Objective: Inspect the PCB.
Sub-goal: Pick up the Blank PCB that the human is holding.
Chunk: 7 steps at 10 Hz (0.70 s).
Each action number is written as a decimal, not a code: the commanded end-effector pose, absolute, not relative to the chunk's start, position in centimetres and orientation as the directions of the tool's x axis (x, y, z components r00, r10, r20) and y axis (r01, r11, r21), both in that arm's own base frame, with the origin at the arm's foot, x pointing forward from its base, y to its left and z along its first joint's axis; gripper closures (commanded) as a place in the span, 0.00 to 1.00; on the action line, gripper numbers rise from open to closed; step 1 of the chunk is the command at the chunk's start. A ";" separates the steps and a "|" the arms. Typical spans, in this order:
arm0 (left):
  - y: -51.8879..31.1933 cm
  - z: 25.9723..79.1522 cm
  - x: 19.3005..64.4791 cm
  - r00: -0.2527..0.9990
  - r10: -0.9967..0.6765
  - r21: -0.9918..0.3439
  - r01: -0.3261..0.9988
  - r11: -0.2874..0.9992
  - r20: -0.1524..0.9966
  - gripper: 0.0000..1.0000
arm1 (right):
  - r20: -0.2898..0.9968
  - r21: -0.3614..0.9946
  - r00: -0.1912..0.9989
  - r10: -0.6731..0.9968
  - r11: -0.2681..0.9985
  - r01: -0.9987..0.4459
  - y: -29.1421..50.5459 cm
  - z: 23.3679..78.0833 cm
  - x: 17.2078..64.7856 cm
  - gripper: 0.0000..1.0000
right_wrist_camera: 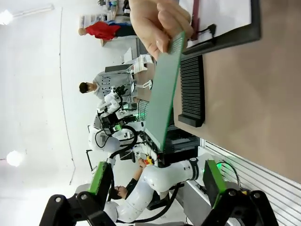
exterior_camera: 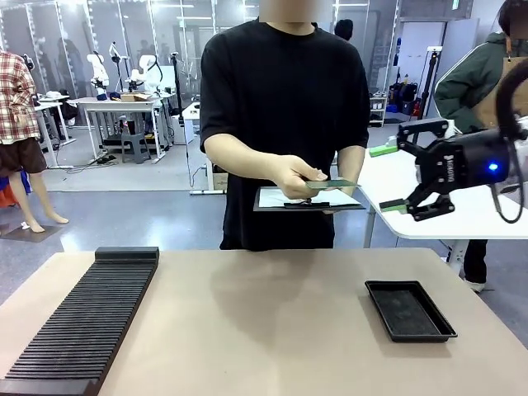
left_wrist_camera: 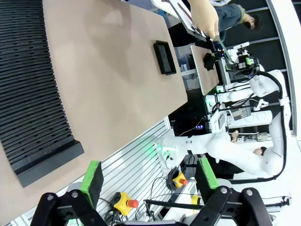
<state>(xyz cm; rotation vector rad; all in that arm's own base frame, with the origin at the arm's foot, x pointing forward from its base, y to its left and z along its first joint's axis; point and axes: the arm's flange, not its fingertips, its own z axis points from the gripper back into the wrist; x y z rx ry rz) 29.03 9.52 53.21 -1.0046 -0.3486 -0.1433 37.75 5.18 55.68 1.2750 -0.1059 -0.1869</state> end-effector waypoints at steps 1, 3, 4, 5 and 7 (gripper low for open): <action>9.6 53.5 29.3 0.939 0.035 -0.796 0.271 0.540 0.343 0.00 | -0.089 0.964 0.976 -0.200 0.230 0.135 6.8 55.2 39.6 0.00; 9.6 53.5 29.3 0.939 0.035 -0.796 0.271 0.540 0.343 0.00 | -0.128 0.967 0.978 -0.168 0.198 0.160 8.6 53.7 40.9 0.00; 9.6 53.5 29.3 0.939 0.035 -0.796 0.271 0.540 0.343 0.00 | -0.144 0.970 0.978 -0.153 0.174 0.170 9.3 53.1 41.6 0.00; 9.6 53.5 29.3 0.939 0.035 -0.796 0.271 0.540 0.343 0.00 | -0.163 0.971 0.977 -0.135 0.153 0.183 10.0 52.5 42.2 0.00; 9.6 53.5 29.3 0.939 0.035 -0.796 0.271 0.540 0.343 0.00 | -0.207 0.971 0.973 -0.096 0.097 0.217 11.0 51.4 43.4 0.00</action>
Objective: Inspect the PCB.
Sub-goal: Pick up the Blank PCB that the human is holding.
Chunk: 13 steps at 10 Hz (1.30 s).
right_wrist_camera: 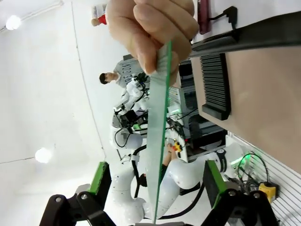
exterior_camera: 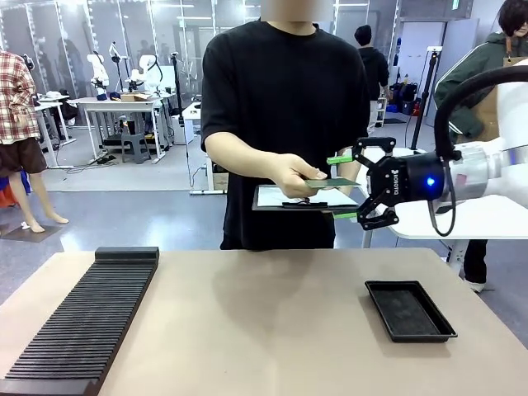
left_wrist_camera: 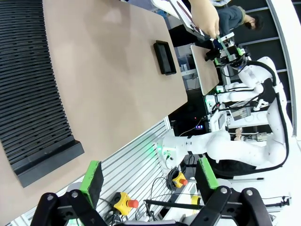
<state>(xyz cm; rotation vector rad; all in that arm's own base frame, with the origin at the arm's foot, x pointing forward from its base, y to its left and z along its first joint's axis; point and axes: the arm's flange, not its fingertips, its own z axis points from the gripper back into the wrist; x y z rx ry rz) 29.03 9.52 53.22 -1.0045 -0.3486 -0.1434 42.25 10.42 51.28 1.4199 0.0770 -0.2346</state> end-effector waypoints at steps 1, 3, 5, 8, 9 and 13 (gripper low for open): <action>9.6 53.5 29.3 0.939 0.035 -0.796 0.271 0.540 0.343 0.00 | -0.229 0.969 0.969 -0.089 0.076 0.236 11.3 50.7 44.0 0.00; 9.6 53.5 29.3 0.939 0.035 -0.796 0.271 0.540 0.343 0.00 | -0.242 0.967 0.968 -0.074 0.065 0.246 11.6 50.2 44.5 0.00; 9.6 53.5 29.3 0.939 0.035 -0.796 0.271 0.540 0.343 0.00 | -0.241 0.968 0.969 -0.060 0.061 0.244 11.7 49.9 44.6 0.58; 9.6 53.5 29.3 0.939 0.035 -0.796 0.271 0.540 0.343 0.00 | -0.247 0.966 0.968 -0.050 0.060 0.250 12.0 49.5 44.5 1.00; 9.6 53.5 29.3 0.939 0.035 -0.796 0.271 0.540 0.343 0.00 | -0.246 0.967 0.968 -0.053 0.057 0.249 11.9 49.5 44.4 0.86; 9.6 53.5 29.3 0.939 0.035 -0.796 0.271 0.540 0.343 0.00 | -0.240 0.969 0.970 -0.040 0.048 0.241 11.9 49.5 44.0 1.00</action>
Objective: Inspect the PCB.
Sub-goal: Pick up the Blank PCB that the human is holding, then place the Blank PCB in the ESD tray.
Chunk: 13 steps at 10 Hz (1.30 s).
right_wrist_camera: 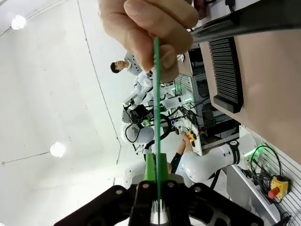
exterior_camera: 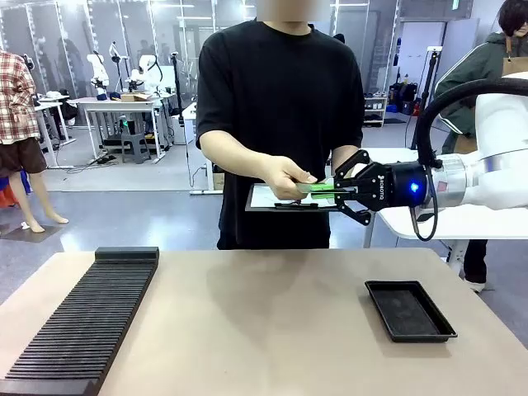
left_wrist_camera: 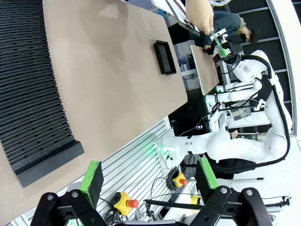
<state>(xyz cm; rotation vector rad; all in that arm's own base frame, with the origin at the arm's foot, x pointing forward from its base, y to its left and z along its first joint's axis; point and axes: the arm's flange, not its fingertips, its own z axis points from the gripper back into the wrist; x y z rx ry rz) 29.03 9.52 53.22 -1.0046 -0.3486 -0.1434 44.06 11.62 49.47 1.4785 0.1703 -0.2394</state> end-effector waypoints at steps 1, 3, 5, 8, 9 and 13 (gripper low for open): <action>9.6 53.5 29.3 0.939 0.035 -0.796 0.271 0.540 0.343 0.00 | -0.241 0.969 0.970 -0.031 0.050 0.242 11.9 49.3 43.9 1.00; 9.6 53.5 29.3 0.939 0.035 -0.796 0.271 0.540 0.343 0.00 | -0.259 0.965 0.966 0.000 0.053 0.259 11.4 48.3 43.6 1.00; 9.6 53.5 29.3 0.939 0.035 -0.796 0.271 0.540 0.343 0.00 | -0.261 0.962 0.964 -0.040 0.071 0.264 11.7 49.4 43.9 1.00; 9.6 53.5 29.3 0.939 0.035 -0.796 0.271 0.540 0.343 0.00 | -0.261 0.962 0.964 -0.040 0.071 0.264 11.7 49.4 43.9 1.00; 9.6 53.5 29.3 0.939 0.035 -0.796 0.271 0.540 0.343 0.00 | -0.261 0.962 0.964 -0.040 0.071 0.264 11.7 49.4 43.9 1.00; 9.6 53.5 29.3 0.939 0.035 -0.796 0.271 0.540 0.343 0.00 | -0.261 0.962 0.964 -0.040 0.071 0.264 11.7 49.4 43.9 1.00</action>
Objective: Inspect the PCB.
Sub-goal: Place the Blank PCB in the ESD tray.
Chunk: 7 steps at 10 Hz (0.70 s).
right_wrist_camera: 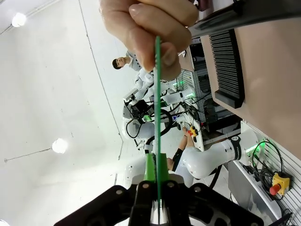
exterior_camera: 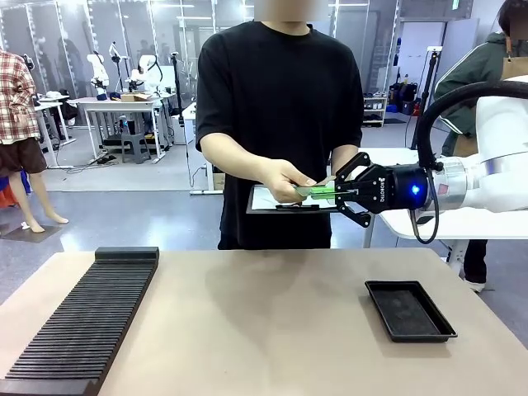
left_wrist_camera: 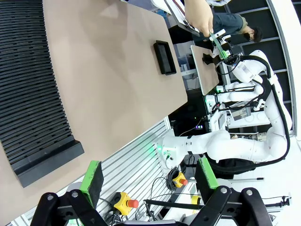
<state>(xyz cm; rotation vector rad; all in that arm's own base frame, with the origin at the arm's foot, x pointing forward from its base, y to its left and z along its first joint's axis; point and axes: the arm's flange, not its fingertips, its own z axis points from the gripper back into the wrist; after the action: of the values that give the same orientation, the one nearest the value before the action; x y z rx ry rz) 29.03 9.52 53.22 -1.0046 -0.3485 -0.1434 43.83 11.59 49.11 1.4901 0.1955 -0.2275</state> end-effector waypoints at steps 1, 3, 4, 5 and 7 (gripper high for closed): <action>9.6 53.5 29.3 0.939 0.035 -0.796 0.271 0.540 0.343 0.00 | -0.261 0.962 0.964 -0.040 0.071 0.264 11.7 49.4 43.9 1.00; 9.6 53.5 29.3 0.939 0.035 -0.796 0.271 0.540 0.343 0.00 | -0.261 0.962 0.964 -0.040 0.071 0.264 11.7 49.4 43.9 1.00; 9.6 53.5 29.3 0.939 0.035 -0.796 0.271 0.540 0.343 0.00 | -0.261 0.962 0.964 -0.040 0.071 0.264 11.7 49.4 43.9 1.00; 9.6 53.5 29.3 0.939 0.035 -0.796 0.271 0.540 0.343 0.00 | -0.261 0.962 0.964 -0.040 0.071 0.264 11.7 49.4 43.9 1.00; 9.6 53.5 29.3 0.939 0.035 -0.796 0.271 0.540 0.343 0.00 | -0.261 0.962 0.964 -0.040 0.071 0.264 11.7 49.4 43.9 1.00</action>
<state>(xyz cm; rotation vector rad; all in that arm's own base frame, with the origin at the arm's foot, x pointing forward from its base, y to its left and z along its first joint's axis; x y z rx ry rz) 29.03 9.52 53.22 -1.0046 -0.3485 -0.1434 43.86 11.57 49.11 1.4894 0.1936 -0.2288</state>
